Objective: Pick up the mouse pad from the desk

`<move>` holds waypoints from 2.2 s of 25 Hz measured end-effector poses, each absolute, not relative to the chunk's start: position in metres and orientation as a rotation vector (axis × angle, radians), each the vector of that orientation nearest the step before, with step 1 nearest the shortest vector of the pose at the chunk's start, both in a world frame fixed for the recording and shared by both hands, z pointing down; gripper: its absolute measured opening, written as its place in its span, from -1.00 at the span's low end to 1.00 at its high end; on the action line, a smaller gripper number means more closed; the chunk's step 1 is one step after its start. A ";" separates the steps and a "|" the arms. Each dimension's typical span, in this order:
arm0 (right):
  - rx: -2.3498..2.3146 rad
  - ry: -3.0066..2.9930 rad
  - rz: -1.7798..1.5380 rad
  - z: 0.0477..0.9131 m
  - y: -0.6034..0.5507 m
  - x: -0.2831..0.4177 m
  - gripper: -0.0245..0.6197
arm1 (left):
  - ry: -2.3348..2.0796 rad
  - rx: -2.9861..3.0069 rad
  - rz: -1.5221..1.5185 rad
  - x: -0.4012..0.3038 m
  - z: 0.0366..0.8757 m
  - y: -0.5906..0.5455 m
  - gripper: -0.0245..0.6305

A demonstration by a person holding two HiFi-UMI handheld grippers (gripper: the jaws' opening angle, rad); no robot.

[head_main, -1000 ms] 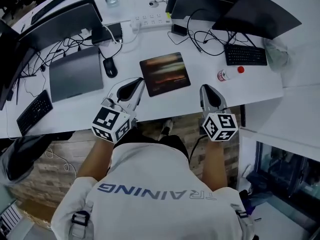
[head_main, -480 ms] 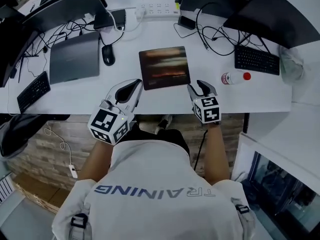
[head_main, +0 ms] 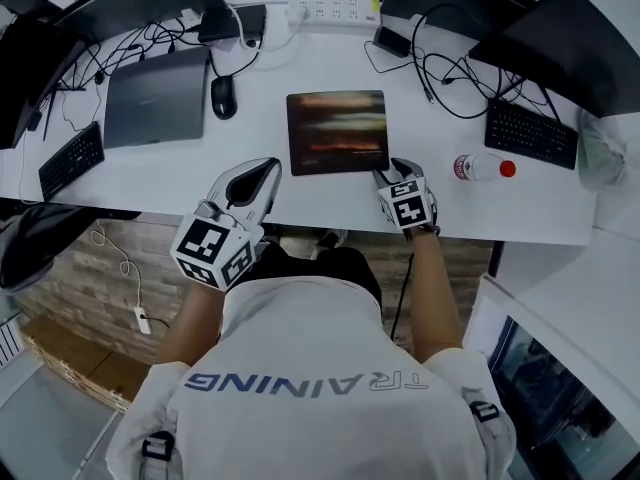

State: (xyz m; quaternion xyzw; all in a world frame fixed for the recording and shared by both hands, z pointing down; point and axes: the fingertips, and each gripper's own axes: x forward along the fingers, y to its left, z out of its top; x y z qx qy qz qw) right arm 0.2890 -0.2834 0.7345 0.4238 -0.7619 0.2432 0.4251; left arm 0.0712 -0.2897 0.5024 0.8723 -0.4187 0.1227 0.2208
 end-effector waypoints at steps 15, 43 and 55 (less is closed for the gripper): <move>1.024 -1.912 0.597 0.744 -0.283 0.282 -0.52 | -1.137 2.425 0.360 0.073 0.504 -0.291 -0.93; 1.600 -2.178 0.378 0.514 -0.293 0.240 -0.80 | -1.114 2.631 0.083 0.031 0.407 -0.309 -0.93; 1.856 -2.348 0.163 0.373 -0.292 0.255 -0.79 | -1.077 2.745 -0.006 0.040 0.354 -0.322 -0.93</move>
